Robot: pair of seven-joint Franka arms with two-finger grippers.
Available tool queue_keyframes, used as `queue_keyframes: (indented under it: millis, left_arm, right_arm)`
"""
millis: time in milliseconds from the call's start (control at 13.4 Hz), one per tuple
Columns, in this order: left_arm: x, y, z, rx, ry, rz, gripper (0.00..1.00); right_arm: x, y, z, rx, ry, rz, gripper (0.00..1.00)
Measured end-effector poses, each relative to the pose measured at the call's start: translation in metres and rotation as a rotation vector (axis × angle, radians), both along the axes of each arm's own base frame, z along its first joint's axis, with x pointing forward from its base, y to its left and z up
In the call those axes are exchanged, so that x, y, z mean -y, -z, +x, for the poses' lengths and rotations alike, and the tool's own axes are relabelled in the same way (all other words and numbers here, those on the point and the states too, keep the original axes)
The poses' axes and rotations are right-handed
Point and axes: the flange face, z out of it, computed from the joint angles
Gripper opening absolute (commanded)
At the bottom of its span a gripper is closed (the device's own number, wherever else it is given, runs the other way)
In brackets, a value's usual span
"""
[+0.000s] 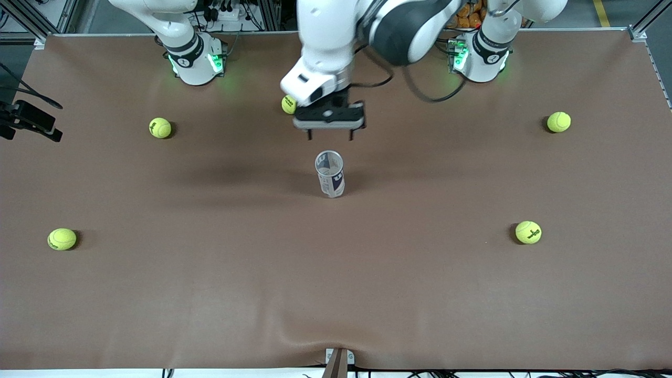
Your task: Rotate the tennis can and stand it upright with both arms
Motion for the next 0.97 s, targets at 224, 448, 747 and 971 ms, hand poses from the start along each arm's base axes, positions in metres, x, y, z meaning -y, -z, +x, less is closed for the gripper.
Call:
queue_keyframes:
  millis: [224, 448, 747, 971]
  left_arm:
    - [-0.058, -0.059, 0.008, -0.005, -0.061, 0.014, 1.00]
    - [-0.150, -0.114, 0.033, -0.007, -0.052, 0.040, 1.00]
    - [-0.267, -0.156, 0.056, -0.033, -0.093, 0.074, 1.00]
    - [-0.326, -0.162, 0.064, -0.079, -0.034, 0.112, 1.00]
  right_arm:
    - [0.000, 0.000, 0.000, 0.002, -0.001, 0.000, 1.00]
    - [-0.001, 0.000, 0.001, 0.003, -0.002, 0.000, 1.00]
    - [-0.001, -0.001, 0.001, 0.005, -0.001, 0.000, 1.00]
    - [0.000, -0.001, 0.001, 0.006, -0.001, 0.000, 1.00]
